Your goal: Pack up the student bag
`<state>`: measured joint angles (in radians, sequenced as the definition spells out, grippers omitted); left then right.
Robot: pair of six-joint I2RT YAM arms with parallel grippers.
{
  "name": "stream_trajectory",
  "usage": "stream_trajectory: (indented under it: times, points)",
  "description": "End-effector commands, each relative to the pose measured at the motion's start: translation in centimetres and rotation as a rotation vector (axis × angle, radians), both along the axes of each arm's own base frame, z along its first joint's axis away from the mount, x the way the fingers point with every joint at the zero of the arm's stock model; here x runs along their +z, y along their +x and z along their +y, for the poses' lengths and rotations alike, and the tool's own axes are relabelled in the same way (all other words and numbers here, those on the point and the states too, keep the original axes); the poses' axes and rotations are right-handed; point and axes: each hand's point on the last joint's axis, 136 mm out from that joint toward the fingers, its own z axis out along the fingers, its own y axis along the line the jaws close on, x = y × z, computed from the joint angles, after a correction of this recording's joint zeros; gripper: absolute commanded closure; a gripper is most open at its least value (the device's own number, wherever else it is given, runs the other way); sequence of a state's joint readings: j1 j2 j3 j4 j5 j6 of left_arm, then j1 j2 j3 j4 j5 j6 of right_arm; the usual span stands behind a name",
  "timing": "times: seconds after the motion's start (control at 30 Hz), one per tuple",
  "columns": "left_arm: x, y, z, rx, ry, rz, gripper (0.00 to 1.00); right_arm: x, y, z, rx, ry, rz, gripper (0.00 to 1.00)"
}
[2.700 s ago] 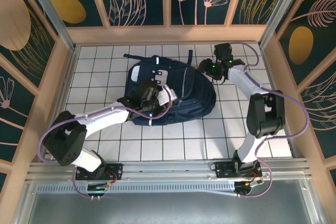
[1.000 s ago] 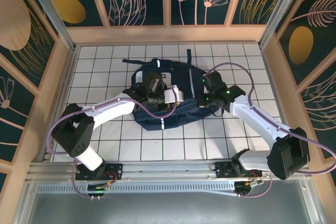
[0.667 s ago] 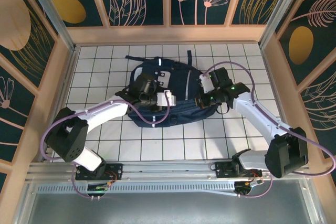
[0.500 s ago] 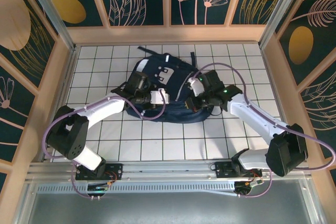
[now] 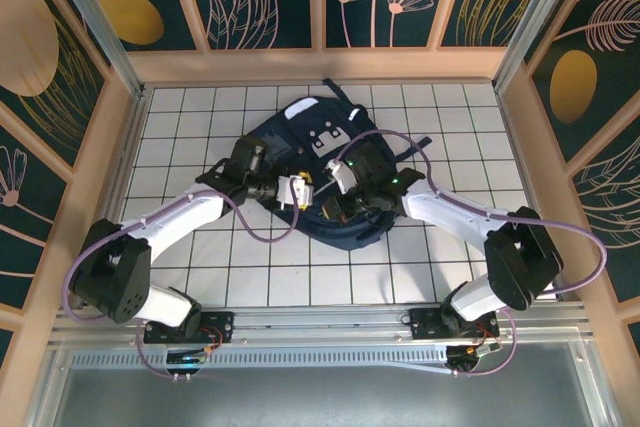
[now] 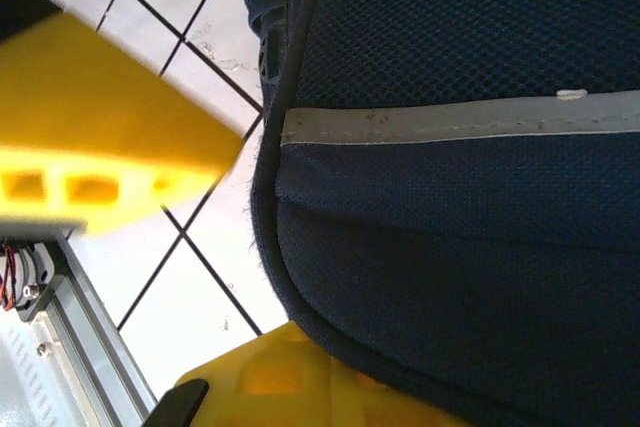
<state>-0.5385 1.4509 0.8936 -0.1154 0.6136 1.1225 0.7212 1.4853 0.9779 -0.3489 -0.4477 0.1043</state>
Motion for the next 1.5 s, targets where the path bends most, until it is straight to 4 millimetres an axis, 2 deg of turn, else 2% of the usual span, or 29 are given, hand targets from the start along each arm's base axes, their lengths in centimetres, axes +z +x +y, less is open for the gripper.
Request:
stream_trajectory:
  times: [0.0, 0.13, 0.27, 0.33, 0.4, 0.5, 0.63, 0.67, 0.77, 0.87, 0.97, 1.03, 1.17, 1.27, 1.3, 1.33, 1.4, 1.43, 1.47]
  points:
    - [-0.6, -2.0, -0.7, -0.081, -0.022, 0.048, 0.54, 2.3, 1.4, 2.1, 0.024, 0.089, -0.063, 1.00]
    - [-1.4, -2.9, -1.3, -0.126, 0.003, 0.067, 0.55, 2.4, 1.6, 2.3, 0.016, 0.107, -0.066, 1.00]
    - [-3.4, -3.4, -0.2, -0.110, 0.084, 0.105, 0.54, 2.3, 1.8, 2.1, 0.002, 0.091, -0.067, 1.00]
    - [-3.8, -2.9, 0.0, -0.079, 0.097, 0.097, 0.54, 2.3, 1.7, 2.1, 0.004, 0.092, -0.061, 1.00]
    - [-3.6, -1.4, -0.3, -0.017, 0.079, 0.079, 0.56, 2.5, 1.6, 2.3, 0.008, 0.099, -0.059, 1.00]
    - [-2.8, 0.8, -1.1, 0.056, 0.055, 0.074, 0.72, 3.1, 1.4, 2.8, 0.022, 0.115, -0.065, 1.00]
    - [-2.4, 1.4, -1.5, 0.064, 0.038, 0.062, 1.00, 2.8, 1.8, 2.7, 0.004, 0.095, -0.074, 1.00]
    - [-2.4, 1.6, -1.3, 0.084, 0.031, 0.051, 1.00, 2.5, 2.2, 2.3, -0.018, 0.066, -0.084, 1.00]
    - [-2.8, 1.4, -0.3, 0.102, 0.048, -0.003, 1.00, 1.0, 3.6, -0.3, -0.110, -0.064, -0.107, 1.00]
    - [-3.0, 0.0, 0.4, 0.049, 0.051, -0.023, 1.00, -0.6, 5.5, -4.8, -0.228, -0.181, -0.099, 1.00]
    - [-3.0, -1.2, 1.1, 0.011, 0.013, -0.021, 1.00, -1.4, 7.4, -9.4, -0.352, -0.228, -0.072, 1.00]
    - [-3.6, -1.5, 1.7, 0.010, 0.029, -0.021, 1.00, -1.4, 8.5, -11.5, -0.402, -0.242, -0.068, 1.00]
    - [-3.7, -2.1, 2.6, 0.003, 0.039, -0.040, 1.00, -2.4, 11.1, -14.8, -0.460, -0.305, -0.092, 1.00]
    - [-3.9, -1.7, 4.0, 0.039, 0.069, -0.063, 1.00, -3.6, 13.0, -16.5, -0.503, -0.354, -0.113, 1.00]
    - [-4.2, -1.1, 5.0, 0.071, 0.090, -0.064, 1.00, -3.9, 13.3, -16.4, -0.503, -0.350, -0.100, 1.00]
    - [-4.3, -0.5, 6.0, 0.109, 0.101, -0.067, 1.00, -3.8, 13.2, -15.5, -0.471, -0.318, -0.076, 1.00]
    - [-3.3, 0.9, 7.4, 0.189, 0.074, -0.078, 1.00, -2.8, 12.0, -12.3, -0.378, -0.224, -0.052, 1.00]
    - [-2.6, 1.4, 7.7, 0.219, 0.053, -0.073, 0.91, -2.3, 11.1, -10.6, -0.327, -0.179, -0.045, 1.00]
    - [-2.0, 1.4, 7.7, 0.224, 0.042, -0.056, 0.67, -1.8, 10.2, -9.1, -0.284, -0.146, -0.039, 1.00]
